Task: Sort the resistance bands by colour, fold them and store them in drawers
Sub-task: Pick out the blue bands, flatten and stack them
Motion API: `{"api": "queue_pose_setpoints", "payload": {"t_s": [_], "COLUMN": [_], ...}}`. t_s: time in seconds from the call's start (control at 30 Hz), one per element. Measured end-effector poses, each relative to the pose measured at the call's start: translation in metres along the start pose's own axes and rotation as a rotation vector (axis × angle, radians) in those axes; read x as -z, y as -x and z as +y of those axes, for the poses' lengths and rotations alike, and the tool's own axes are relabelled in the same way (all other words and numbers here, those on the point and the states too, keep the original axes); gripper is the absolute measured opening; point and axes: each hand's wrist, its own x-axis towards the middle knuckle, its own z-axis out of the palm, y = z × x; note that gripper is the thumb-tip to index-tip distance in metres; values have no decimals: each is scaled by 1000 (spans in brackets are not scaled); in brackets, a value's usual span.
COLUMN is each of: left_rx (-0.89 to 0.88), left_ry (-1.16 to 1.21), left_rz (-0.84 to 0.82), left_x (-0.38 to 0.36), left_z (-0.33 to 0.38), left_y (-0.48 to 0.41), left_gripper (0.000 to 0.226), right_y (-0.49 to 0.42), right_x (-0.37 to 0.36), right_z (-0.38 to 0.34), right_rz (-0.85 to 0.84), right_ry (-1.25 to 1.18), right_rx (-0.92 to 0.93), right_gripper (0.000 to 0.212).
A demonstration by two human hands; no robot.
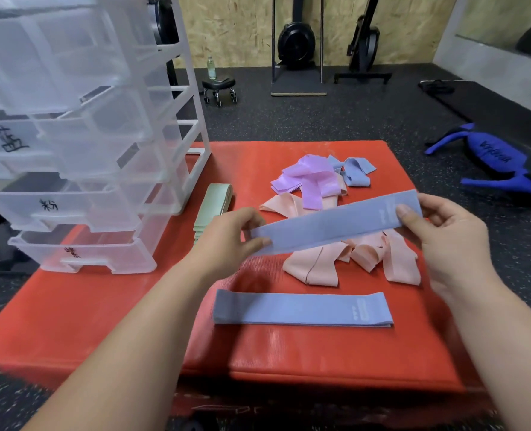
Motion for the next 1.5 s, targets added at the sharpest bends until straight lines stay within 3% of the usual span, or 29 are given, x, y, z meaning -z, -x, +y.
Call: {"api": "queue_pose_setpoints", "payload": {"t_s": [0.17,0.47,0.63,0.8,1.03,1.3,1.5], "left_rx": [124,283,346,338,292,146,52], "left_ry": [180,414,412,275,61,-166,-391], "left_rz": [12,67,122,219,221,86,-30], "left_x": [12,27,26,20,10,1,0], "left_z": [0,2,1,-2,-3,-7,-15], "left_y": [23,73,96,104,105,104,102], "left_gripper": [18,23,30,25,26,36,34], "right_y": [13,46,68,75,72,73,73], "right_x": [13,28,35,35,33,27,28], "right_z": [4,7,8,17,34,37,39], "right_rz": [-70,-109,-147,-174,-171,-234,-284], "right_ry": [-27,22,168,398,686,1011,1103], "right_rx": [-199,-340,-327,-233,-138,30,9], "right_gripper": [26,34,16,18,21,20,26]}}
